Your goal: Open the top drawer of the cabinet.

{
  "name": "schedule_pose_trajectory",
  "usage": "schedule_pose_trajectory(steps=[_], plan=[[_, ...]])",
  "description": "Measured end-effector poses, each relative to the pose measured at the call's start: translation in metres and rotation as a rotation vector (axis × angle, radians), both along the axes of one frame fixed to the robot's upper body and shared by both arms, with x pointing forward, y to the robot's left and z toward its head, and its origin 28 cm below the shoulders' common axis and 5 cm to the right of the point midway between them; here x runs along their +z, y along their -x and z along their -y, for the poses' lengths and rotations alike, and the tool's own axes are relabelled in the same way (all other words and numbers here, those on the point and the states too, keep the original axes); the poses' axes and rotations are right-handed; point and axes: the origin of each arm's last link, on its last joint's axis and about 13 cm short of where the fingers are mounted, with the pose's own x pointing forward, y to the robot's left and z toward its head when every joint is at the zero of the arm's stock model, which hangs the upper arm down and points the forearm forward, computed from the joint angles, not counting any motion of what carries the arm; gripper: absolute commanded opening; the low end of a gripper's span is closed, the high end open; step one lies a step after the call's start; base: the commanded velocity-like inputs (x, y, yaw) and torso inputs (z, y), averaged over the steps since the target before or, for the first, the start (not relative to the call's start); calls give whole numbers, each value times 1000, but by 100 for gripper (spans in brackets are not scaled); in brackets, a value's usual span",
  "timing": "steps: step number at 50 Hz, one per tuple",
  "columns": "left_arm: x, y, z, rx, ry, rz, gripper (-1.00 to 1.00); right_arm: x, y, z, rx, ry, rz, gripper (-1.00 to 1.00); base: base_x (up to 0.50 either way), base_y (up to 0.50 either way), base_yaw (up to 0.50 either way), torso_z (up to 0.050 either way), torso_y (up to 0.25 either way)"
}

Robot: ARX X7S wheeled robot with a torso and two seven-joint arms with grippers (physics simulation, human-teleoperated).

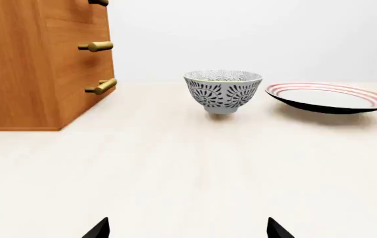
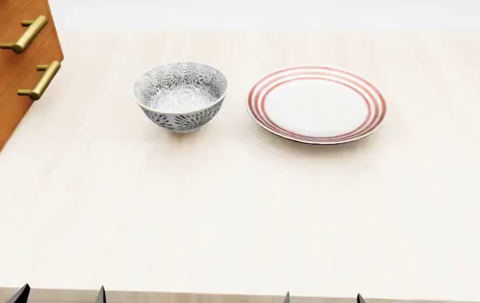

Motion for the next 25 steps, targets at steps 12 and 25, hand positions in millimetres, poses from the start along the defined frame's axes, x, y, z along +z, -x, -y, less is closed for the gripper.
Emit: schedule_pose_trajectory(steps=[12, 25], plan=[[-1, 0, 0, -1, 0, -2, 100, -1, 0, -1, 7, 5, -7, 100, 0, 0, 0, 0, 0], [-1, 1, 1, -8, -12, -9, 100, -2, 1, -1, 17, 15, -11, 100, 0, 0, 0, 0, 0]])
